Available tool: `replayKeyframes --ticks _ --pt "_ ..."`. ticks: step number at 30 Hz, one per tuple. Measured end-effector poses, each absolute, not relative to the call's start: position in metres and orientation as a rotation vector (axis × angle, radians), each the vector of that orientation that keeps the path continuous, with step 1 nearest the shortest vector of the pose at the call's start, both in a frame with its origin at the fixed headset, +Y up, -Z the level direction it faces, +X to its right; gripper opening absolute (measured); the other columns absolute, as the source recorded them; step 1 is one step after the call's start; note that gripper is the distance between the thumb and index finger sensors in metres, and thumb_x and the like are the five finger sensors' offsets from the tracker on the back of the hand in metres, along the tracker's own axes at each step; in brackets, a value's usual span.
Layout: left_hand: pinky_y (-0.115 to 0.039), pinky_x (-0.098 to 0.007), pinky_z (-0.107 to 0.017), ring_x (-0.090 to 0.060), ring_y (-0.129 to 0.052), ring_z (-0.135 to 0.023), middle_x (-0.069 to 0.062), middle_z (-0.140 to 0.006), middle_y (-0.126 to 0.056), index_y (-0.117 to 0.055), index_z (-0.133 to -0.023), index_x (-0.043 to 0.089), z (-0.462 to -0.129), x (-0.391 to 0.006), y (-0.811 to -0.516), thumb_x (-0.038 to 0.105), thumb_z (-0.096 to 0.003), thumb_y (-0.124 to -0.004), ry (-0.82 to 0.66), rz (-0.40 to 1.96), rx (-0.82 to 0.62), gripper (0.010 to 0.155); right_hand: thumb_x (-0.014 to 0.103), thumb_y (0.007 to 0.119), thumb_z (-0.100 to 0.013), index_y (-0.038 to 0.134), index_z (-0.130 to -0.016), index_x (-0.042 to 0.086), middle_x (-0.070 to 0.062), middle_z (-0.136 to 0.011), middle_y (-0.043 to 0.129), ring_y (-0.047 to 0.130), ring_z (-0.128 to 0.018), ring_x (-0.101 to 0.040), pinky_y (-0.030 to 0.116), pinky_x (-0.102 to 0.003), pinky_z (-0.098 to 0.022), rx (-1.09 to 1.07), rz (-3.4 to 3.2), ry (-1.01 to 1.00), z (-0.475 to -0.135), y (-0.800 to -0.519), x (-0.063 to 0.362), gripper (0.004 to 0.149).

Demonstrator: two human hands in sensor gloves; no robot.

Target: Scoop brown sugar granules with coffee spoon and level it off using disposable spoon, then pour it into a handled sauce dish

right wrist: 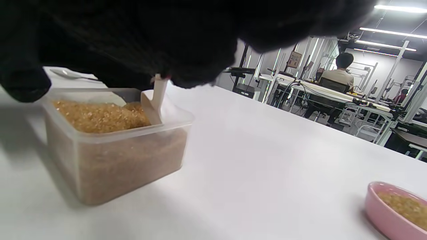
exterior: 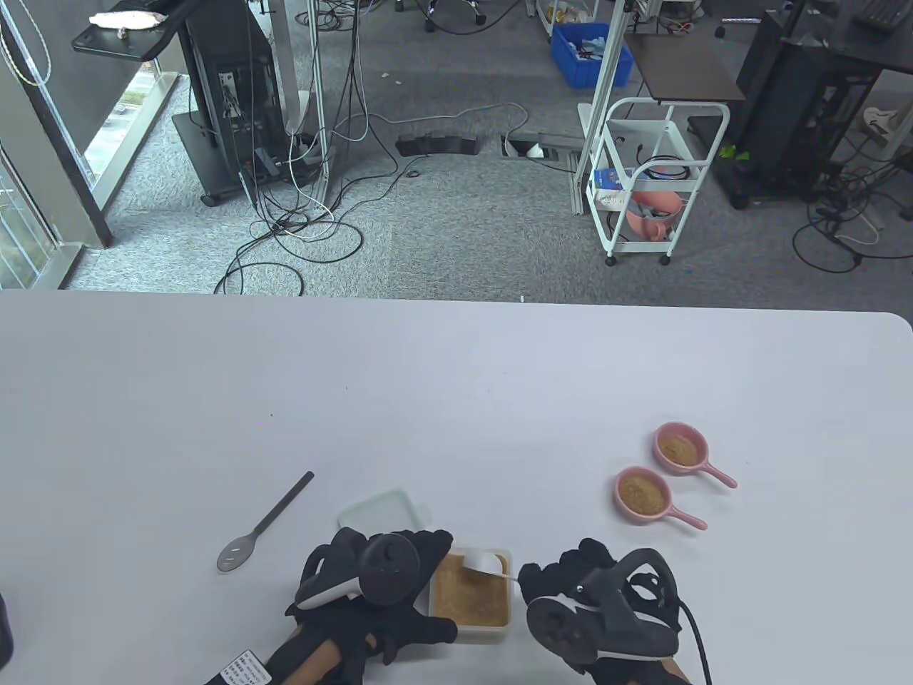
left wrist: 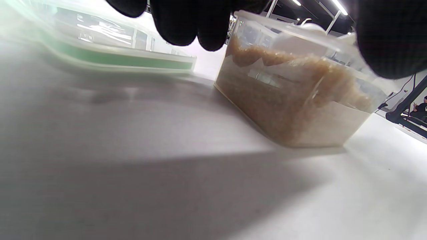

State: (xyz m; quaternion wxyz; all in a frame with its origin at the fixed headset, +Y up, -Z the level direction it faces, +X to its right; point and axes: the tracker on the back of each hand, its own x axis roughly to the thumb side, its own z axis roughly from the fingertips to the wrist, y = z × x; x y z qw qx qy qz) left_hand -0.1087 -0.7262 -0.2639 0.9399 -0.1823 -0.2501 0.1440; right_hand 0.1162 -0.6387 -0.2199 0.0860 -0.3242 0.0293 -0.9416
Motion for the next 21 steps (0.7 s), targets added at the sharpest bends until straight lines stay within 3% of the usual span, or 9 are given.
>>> replayKeyframes --ticks 10,21 --pt "-0.045 -0.057 -0.084 -0.034 -0.055 -0.117 0.002 -0.123 -0.045 -0.029 -0.117 0.030 -0.264 -0.108 -0.726 0.084 -0.0339 -0.074 -0.511 0.283 -0.373 0.109 0.037 0.089 -0.045 0.096 -0.076 0.009 0.005 -0.025 0.101 0.091 -0.002 -0.013 0.084 -0.045 -0.029 -0.821 -3.121 -0.425 -0.230 -0.643 0.126 0.044" --pt "-0.045 -0.057 -0.084 -0.034 -0.055 -0.117 0.002 -0.123 -0.044 -0.029 -0.117 0.029 -0.264 -0.107 -0.727 0.083 -0.0344 -0.074 -0.512 0.285 -0.381 0.108 0.038 0.084 -0.047 0.093 -0.078 0.006 0.008 -0.027 0.099 0.091 -0.002 -0.011 0.084 -0.044 -0.027 -0.604 -3.575 -1.454 -0.283 -0.703 0.187 0.045"
